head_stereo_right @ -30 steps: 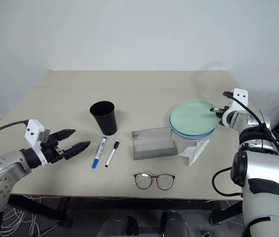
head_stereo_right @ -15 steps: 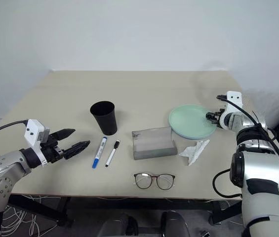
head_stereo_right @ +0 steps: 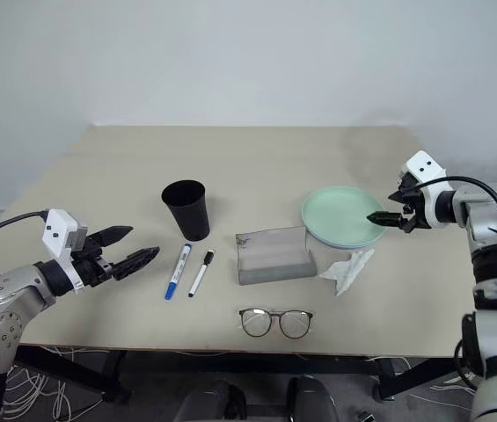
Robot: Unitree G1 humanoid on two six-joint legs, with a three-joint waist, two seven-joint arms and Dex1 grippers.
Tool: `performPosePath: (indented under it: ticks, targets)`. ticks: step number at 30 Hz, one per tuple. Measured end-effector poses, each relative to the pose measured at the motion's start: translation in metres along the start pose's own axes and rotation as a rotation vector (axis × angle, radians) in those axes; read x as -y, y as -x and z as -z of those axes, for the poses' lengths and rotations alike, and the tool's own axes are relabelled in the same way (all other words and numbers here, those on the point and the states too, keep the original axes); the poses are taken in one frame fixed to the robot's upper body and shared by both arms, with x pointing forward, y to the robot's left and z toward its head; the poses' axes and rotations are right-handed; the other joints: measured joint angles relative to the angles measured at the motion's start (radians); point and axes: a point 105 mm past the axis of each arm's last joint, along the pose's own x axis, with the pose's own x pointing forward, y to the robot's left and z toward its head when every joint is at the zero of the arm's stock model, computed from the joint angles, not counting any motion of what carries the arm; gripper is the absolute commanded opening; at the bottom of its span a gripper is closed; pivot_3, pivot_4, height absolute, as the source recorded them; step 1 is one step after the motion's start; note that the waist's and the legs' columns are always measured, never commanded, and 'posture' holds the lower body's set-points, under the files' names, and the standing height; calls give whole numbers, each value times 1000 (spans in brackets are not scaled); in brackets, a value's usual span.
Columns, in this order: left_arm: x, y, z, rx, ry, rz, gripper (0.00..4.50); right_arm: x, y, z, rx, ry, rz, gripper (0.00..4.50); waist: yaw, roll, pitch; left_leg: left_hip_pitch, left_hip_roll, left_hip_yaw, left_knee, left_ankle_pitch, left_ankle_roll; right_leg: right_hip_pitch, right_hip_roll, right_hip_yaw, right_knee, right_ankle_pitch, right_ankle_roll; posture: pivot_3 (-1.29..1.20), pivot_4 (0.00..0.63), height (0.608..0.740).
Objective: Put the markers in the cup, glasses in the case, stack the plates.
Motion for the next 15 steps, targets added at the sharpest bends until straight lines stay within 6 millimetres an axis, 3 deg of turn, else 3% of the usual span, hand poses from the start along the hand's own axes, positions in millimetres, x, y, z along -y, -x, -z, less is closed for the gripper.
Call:
performPosePath:
  ticks: [5, 9, 15]
  targets:
    - [0, 0, 0, -1, 0, 1, 4500, -20, 10, 6, -20, -41, -117, 4107, 1, -1, 0, 1, 2, 0, 1, 0, 0, 1, 0, -2, -1, 0, 0, 0, 0, 727]
    - [0, 0, 0, -1, 0, 1, 4500, -41, 6, 20, -56, -36, -221, 4107, 3, -1, 0, 1, 2, 0, 1, 0, 0, 1, -1, -2, -1, 0, 0, 0, 0, 727]
    - [-1, 0, 1, -4, 1, -2, 4500, -53, 0, 36, -98, -27, -267, 4107, 3, -1, 0, 0, 2, 0, 1, 0, 0, 0, -1, -3, -2, 0, 0, 0, 0, 727]
